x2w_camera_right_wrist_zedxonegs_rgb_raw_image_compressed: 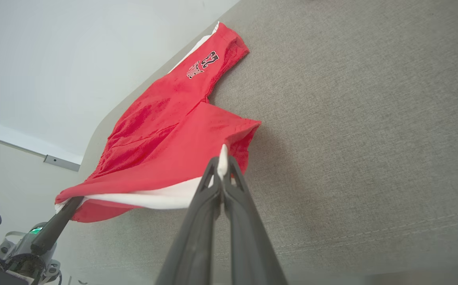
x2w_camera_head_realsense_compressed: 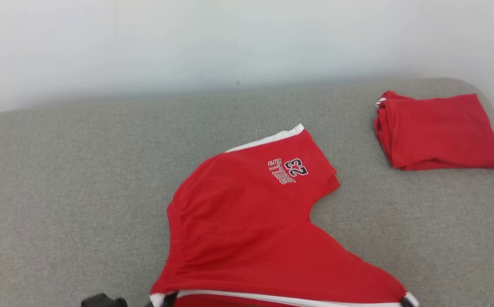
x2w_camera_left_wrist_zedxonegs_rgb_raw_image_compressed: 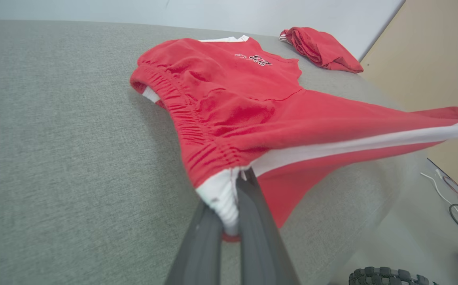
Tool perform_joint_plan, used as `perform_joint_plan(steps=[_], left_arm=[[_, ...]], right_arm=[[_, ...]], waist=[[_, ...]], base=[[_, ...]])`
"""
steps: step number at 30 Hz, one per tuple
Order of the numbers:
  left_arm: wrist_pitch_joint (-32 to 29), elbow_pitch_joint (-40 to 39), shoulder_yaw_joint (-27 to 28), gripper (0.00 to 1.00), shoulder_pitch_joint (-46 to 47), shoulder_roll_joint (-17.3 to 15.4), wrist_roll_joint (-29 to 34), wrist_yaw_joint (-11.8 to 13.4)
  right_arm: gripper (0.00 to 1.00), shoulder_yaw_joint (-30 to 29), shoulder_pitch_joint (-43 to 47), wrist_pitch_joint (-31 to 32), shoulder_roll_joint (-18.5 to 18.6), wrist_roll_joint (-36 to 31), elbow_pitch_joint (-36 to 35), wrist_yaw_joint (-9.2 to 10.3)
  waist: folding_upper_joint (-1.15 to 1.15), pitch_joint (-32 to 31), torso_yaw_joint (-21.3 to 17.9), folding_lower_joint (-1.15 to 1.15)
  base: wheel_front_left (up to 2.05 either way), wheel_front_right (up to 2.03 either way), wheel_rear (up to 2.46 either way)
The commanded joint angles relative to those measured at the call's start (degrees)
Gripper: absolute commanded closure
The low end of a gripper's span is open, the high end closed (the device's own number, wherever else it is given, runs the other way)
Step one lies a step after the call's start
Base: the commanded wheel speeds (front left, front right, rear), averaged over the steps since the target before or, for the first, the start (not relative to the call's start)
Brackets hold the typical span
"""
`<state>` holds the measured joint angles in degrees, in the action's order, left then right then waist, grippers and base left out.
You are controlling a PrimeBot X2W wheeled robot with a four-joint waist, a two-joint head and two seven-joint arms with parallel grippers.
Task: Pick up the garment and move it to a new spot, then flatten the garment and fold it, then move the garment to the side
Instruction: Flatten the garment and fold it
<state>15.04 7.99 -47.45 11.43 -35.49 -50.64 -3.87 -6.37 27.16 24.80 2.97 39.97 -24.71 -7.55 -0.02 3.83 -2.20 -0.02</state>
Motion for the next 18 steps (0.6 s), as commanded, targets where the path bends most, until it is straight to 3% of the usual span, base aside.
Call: perform_joint_plan(steps=[1,9,18], left_arm=[[0.2,-0.1,0.3,1.0,-0.9,0.0,0.3,0.3],[0.2,-2.6,1.4,1.0,-1.4,4.3,2.1,-1.0],[0.2,1.8,7.2,1.0,6.4,11.2,4.8,-3.0]], right_arm=[[1.0,-0.7,0.1,-0.6,-0.1,0.7,-0.2,0.11],[1.0,-7.0,-7.4,1.1,0.0,-2.0,1.6,0.11],[1.0,-4.1,-29.7,2.6,7.9,-6.9,16.9,0.11]], waist=[[0.02,-1.0,0.1,0.02],[0.02,-1.2,2.2,0.02],[0.02,2.5,6.4,0.02]], base=[[0.0,0.0,0.0],[0.0,0.0,0.0],[0.0,0.0,0.0]])
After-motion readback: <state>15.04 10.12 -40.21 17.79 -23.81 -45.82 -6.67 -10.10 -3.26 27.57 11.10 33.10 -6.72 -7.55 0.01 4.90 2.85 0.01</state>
